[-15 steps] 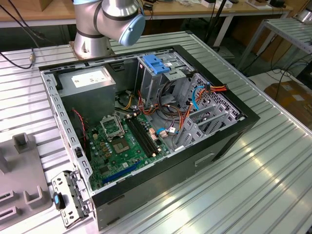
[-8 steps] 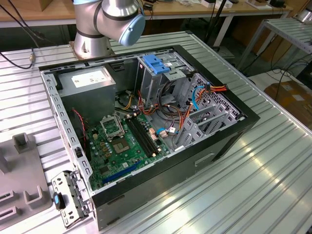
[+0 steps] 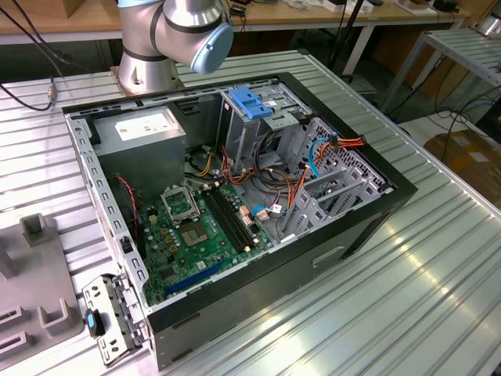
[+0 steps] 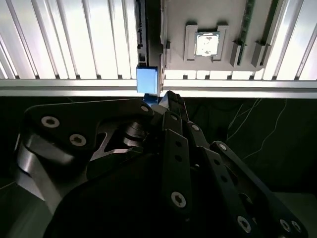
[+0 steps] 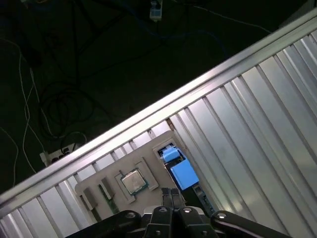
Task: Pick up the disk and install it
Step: 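Pick up the disk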
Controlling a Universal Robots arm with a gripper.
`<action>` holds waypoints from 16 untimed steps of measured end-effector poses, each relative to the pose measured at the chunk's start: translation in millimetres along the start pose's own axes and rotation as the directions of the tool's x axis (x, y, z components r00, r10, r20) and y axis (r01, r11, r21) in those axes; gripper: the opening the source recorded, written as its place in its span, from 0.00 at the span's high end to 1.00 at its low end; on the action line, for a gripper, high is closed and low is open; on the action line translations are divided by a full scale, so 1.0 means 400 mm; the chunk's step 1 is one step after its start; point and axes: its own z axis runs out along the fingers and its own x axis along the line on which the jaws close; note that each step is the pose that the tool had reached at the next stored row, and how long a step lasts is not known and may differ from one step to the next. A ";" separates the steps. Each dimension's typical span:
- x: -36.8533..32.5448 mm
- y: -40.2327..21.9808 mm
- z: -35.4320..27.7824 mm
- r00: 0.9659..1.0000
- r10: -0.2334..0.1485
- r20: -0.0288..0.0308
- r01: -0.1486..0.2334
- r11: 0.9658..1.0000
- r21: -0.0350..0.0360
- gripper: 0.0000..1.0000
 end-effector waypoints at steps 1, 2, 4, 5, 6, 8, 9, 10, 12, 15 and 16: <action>0.000 0.000 0.000 1.000 -0.010 0.000 0.010 1.000 0.000 0.89; 0.000 0.000 0.000 1.000 -0.029 -0.001 0.029 1.000 0.000 0.89; 0.000 0.000 0.000 0.997 -0.075 -0.003 0.075 0.997 0.001 0.89; 0.000 0.000 0.000 0.996 -0.086 -0.004 0.086 0.996 0.001 0.89; 0.000 0.000 0.000 0.996 -0.094 -0.004 0.094 0.996 0.001 0.89; 0.000 0.000 0.000 0.994 -0.112 -0.005 0.112 0.994 0.001 0.89; 0.000 0.000 0.000 0.993 -0.118 -0.005 0.118 0.993 0.001 0.89; 0.000 0.000 0.000 0.992 -0.129 -0.006 0.129 0.992 0.001 0.89; -0.001 -0.001 0.000 0.990 -0.138 -0.006 0.138 0.990 0.001 0.89; -0.003 -0.005 0.000 0.990 -0.143 -0.006 0.143 0.990 0.002 0.89; -0.006 -0.008 0.000 0.989 -0.145 -0.006 0.145 0.989 0.002 0.89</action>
